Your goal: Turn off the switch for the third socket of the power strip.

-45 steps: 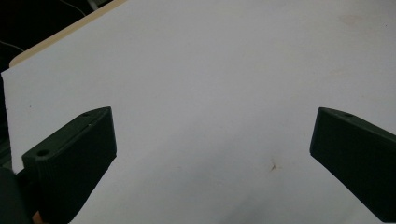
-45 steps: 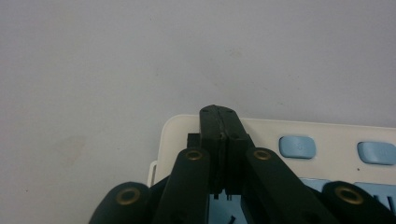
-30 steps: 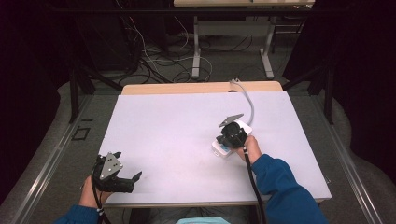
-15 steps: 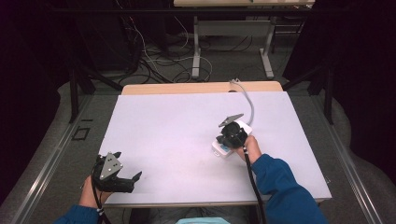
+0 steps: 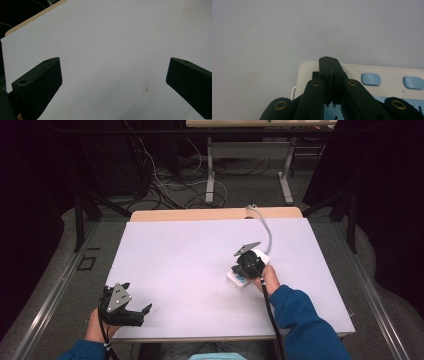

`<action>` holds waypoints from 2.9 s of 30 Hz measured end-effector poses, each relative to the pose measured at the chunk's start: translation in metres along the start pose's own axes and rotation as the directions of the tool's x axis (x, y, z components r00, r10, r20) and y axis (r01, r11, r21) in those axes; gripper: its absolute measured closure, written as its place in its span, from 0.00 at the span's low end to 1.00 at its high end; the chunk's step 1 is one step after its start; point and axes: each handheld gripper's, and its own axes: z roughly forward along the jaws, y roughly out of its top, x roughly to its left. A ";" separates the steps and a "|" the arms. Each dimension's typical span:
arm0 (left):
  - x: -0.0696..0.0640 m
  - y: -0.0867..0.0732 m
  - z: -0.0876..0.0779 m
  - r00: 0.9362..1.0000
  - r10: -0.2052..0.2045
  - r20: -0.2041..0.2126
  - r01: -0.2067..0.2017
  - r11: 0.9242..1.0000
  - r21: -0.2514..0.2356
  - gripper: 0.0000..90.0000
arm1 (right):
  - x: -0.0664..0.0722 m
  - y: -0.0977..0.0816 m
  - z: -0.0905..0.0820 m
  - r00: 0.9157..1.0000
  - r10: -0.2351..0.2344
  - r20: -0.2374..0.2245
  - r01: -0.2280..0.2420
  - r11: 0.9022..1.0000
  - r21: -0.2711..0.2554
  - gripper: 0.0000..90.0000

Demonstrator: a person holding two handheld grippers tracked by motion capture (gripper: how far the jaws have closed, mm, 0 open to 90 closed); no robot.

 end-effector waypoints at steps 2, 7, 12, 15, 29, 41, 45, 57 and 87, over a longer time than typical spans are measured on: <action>0.000 0.000 0.000 1.000 0.001 0.000 -0.001 1.000 -0.001 0.00 | -0.001 0.001 -0.001 1.000 -0.009 -0.003 0.009 1.000 0.021 1.00; 0.000 0.000 0.000 1.000 -0.001 0.002 0.001 1.000 -0.004 0.00 | 0.000 0.000 0.000 1.000 -0.010 -0.001 0.010 1.000 0.006 1.00; 0.000 0.000 0.000 1.000 0.000 0.001 0.000 1.000 0.000 0.00 | -0.001 0.001 0.001 0.999 -0.033 0.001 0.033 0.999 -0.008 1.00; 0.000 0.000 0.000 1.000 0.001 0.000 -0.001 1.000 -0.001 0.00 | 0.001 0.001 -0.002 1.000 -0.013 -0.005 0.013 1.000 0.024 1.00; 0.000 0.000 0.000 1.000 0.003 0.001 -0.003 1.000 -0.002 0.00 | 0.002 0.002 0.000 1.000 -0.020 0.011 0.019 1.000 0.012 1.00; 0.000 0.000 0.000 1.000 0.000 0.001 0.000 1.000 -0.003 0.00 | 0.003 0.003 -0.002 0.999 -0.033 0.020 0.033 0.999 -0.001 1.00; 0.000 0.000 0.000 1.000 0.000 0.003 0.000 1.000 -0.002 0.00 | 0.003 0.002 -0.002 0.999 -0.033 0.024 0.034 0.999 -0.007 1.00; 0.000 -0.001 -0.001 1.000 -0.005 0.003 0.005 1.000 -0.005 0.00 | 0.003 0.002 -0.004 0.999 -0.036 0.021 0.036 0.999 -0.016 1.00; 0.001 -0.001 -0.001 1.000 -0.005 0.003 0.005 1.000 -0.002 0.00 | 0.004 -0.011 -0.050 0.999 -0.029 -0.029 0.026 0.995 -0.095 0.06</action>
